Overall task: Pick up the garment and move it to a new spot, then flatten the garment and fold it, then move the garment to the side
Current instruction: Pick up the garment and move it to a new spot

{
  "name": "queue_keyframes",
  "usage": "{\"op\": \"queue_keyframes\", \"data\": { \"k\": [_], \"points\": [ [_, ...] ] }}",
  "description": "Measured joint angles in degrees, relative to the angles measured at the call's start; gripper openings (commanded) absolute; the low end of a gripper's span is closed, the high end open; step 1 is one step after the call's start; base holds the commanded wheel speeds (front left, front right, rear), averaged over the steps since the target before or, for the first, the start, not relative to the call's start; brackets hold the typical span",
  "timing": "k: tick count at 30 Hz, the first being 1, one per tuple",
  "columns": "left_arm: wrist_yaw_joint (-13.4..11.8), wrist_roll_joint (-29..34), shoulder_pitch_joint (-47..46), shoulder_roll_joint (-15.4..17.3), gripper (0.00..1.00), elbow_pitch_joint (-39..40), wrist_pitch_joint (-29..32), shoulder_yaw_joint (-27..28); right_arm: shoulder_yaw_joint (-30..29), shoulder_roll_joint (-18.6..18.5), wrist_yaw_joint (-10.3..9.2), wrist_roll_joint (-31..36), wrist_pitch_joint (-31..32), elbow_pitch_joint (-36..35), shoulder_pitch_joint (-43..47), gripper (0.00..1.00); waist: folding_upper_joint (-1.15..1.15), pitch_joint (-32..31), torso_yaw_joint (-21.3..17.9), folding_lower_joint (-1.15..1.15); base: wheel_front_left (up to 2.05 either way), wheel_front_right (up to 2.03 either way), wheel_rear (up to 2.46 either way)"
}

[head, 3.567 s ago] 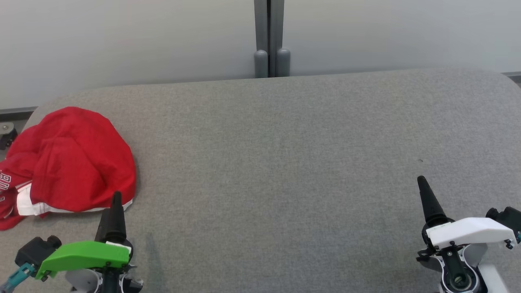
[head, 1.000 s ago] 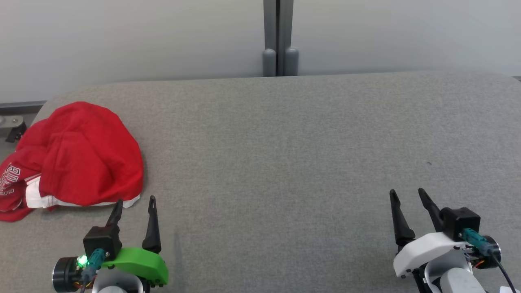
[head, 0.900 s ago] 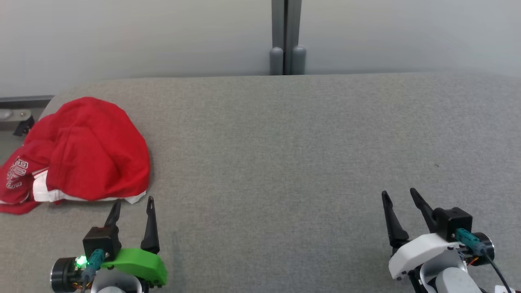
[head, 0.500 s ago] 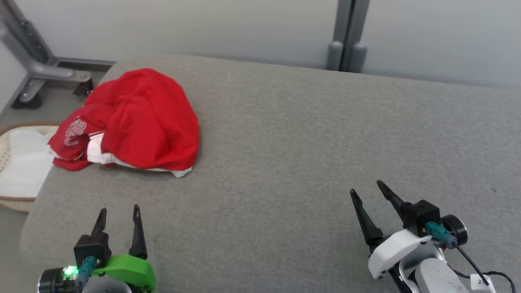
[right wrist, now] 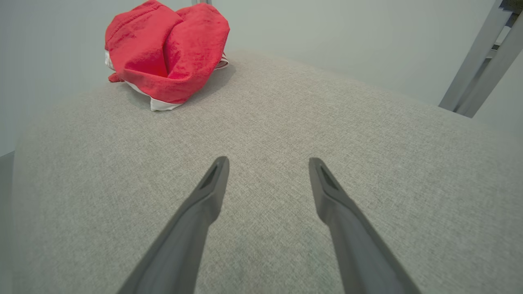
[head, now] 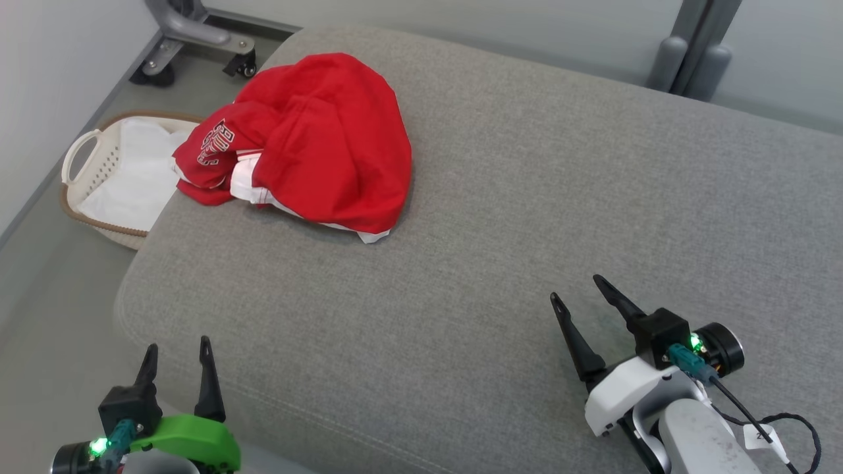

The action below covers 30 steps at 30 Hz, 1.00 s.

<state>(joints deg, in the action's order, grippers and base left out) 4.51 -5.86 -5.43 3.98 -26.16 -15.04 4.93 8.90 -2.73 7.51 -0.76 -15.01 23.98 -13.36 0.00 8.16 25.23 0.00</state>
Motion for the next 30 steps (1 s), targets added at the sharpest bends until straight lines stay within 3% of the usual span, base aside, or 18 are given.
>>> {"op": "queue_keyframes", "data": {
  "k": [9,21,30],
  "points": [
    [2.63,-1.88,-10.08,-0.08,1.0,-1.57,-0.01,0.22,-0.22,-0.04,0.0,2.81,0.0,-1.54,-3.56,1.0,0.0,6.26,-0.79,0.0,0.0,0.0,0.0],
    [2.85,-8.16,-28.47,8.7,1.0,-5.17,-0.09,-6.59,1.2,-0.24,0.0,5.75,-0.08,-4.08,-8.32,1.0,0.0,15.49,-5.0,0.0,0.0,0.0,0.0],
    [2.87,-14.07,-35.4,12.79,1.0,-13.06,-0.09,-11.68,1.88,0.41,0.04,6.04,-0.21,-6.93,-11.05,1.0,0.0,20.79,-9.0,0.0,0.0,0.0,0.0]
  ]
}}
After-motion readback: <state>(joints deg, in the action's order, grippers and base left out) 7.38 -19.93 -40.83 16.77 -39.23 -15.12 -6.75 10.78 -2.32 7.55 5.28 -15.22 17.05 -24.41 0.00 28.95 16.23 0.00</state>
